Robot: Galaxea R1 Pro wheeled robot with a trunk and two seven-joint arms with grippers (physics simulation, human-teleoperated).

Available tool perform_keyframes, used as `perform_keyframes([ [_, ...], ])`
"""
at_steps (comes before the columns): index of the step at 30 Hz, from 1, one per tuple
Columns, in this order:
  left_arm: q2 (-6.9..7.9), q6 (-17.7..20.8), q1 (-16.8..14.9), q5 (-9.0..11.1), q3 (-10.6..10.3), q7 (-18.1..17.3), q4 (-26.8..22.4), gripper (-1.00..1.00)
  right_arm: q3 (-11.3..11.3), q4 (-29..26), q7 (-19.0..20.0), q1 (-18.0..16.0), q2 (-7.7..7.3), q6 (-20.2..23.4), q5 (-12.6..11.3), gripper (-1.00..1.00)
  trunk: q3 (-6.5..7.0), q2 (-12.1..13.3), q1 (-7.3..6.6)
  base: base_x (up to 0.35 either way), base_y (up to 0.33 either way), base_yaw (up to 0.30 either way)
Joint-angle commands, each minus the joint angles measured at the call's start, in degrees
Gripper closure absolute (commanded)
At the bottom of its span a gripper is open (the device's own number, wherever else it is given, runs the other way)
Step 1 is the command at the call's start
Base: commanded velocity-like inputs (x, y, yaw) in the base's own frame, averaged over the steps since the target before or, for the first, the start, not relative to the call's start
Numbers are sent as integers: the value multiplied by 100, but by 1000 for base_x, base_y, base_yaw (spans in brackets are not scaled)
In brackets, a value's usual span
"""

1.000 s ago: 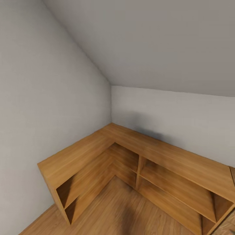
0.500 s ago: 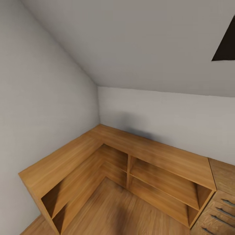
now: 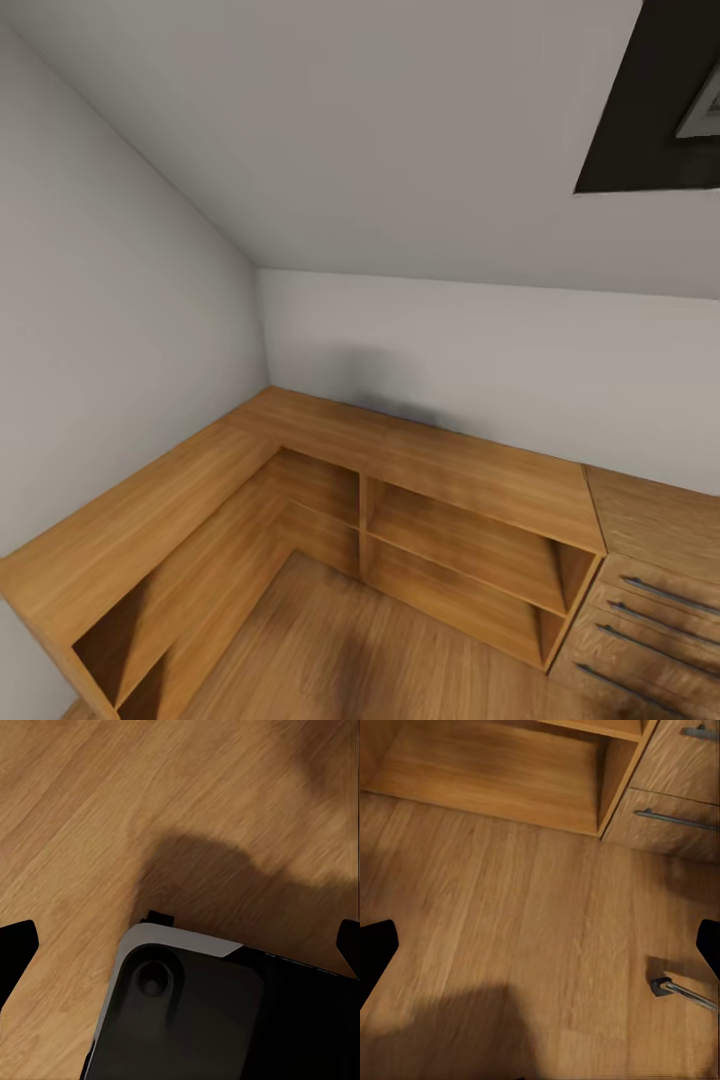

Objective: In the bedroom, organize the workspace by keeping the computer under the desk, ensuring the monitor is on the desk, placing the keyboard on the desk next to the monitor, placing the mouse on the desk next to the keyboard, moving the folder from the swivel chair onto the desk next to the mouse, stacking the notebook on top of the folder with the pen on top of the notebook, and positioning the swivel chair next to the desk.

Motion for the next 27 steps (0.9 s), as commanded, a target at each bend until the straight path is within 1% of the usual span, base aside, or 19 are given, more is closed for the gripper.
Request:
perform_keyframes([
  [1, -1, -18, -2, 37, -49, 16, 3, -100, 47, 12, -32, -6, -3, -14, -14, -100, -3, -7, 3, 0, 0, -255],
  [27, -1, -18, -2, 37, -49, 19, 3, -100, 44, 11, -33, -6, -4, -14, -12, -100, 86, -7, 3, 0, 0, -253],
])
